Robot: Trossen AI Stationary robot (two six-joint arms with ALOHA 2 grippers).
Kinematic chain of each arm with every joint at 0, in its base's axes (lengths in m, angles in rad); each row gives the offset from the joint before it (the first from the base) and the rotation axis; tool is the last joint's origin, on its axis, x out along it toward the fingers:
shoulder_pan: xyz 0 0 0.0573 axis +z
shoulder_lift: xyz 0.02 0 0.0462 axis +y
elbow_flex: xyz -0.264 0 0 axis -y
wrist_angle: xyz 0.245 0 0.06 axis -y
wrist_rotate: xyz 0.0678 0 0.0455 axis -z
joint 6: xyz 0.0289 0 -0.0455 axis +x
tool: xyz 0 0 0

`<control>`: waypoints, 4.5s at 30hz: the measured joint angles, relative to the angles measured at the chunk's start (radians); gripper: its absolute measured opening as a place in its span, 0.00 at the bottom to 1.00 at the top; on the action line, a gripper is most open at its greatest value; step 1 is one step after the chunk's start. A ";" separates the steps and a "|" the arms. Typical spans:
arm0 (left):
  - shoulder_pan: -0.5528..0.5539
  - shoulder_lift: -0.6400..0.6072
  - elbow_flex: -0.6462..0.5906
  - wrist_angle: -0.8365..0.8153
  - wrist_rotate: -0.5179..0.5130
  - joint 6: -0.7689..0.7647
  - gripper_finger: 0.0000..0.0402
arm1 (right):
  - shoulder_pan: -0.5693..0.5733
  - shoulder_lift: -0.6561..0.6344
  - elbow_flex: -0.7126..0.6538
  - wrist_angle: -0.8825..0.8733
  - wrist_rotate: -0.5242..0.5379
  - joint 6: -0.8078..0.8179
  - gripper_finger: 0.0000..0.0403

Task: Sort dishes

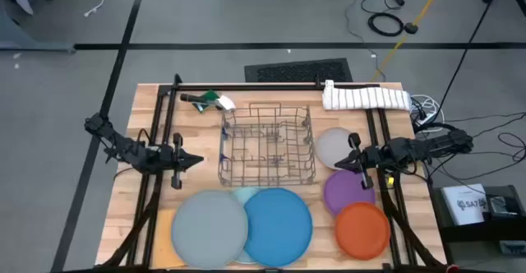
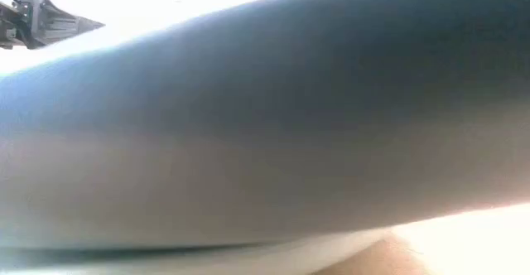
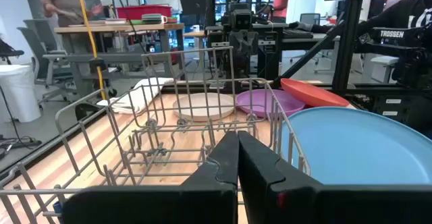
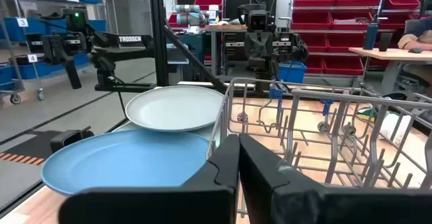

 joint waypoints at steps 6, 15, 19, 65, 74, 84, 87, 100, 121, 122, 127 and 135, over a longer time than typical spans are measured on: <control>0.000 0.000 0.000 0.000 0.000 0.000 0.01 | 0.000 0.000 0.000 0.000 0.000 0.000 0.02; 0.000 0.000 0.000 0.000 0.000 0.000 0.01 | 0.000 0.000 0.000 0.000 0.000 0.000 0.02; 0.000 0.000 0.000 0.000 0.000 0.000 0.01 | 0.000 0.000 0.000 0.000 0.000 0.000 0.02; 0.000 0.000 0.000 0.000 0.000 0.000 0.01 | 0.000 0.462 0.661 0.050 -0.164 0.146 0.02; 0.000 0.000 0.000 0.000 0.000 0.002 0.01 | 0.000 0.757 0.864 -0.397 -0.263 0.156 0.02; 0.000 0.000 -0.003 0.043 -0.016 -0.004 0.01 | 0.103 1.008 0.980 -0.649 -0.267 0.211 0.02; 0.000 0.000 -0.003 0.097 -0.014 -0.004 0.01 | 0.151 1.080 1.028 -0.643 -0.260 0.212 0.02; 0.000 0.000 -0.002 0.301 -0.008 -0.004 0.01 | 0.225 1.294 1.107 -0.565 -0.271 0.181 0.02; 0.000 0.000 0.011 0.374 0.020 -0.031 0.11 | 0.219 1.580 1.304 -0.513 -0.010 -0.275 0.45; 0.000 0.000 0.011 0.373 0.020 -0.031 0.11 | 0.217 1.605 1.332 -0.512 0.031 -0.323 0.47; 0.000 0.000 0.011 0.366 0.027 -0.036 0.11 | 0.194 1.722 1.435 -0.496 0.114 -0.502 0.51; 0.001 0.000 0.011 0.363 0.027 -0.032 0.11 | 0.190 1.916 1.486 -0.423 0.100 -0.766 0.50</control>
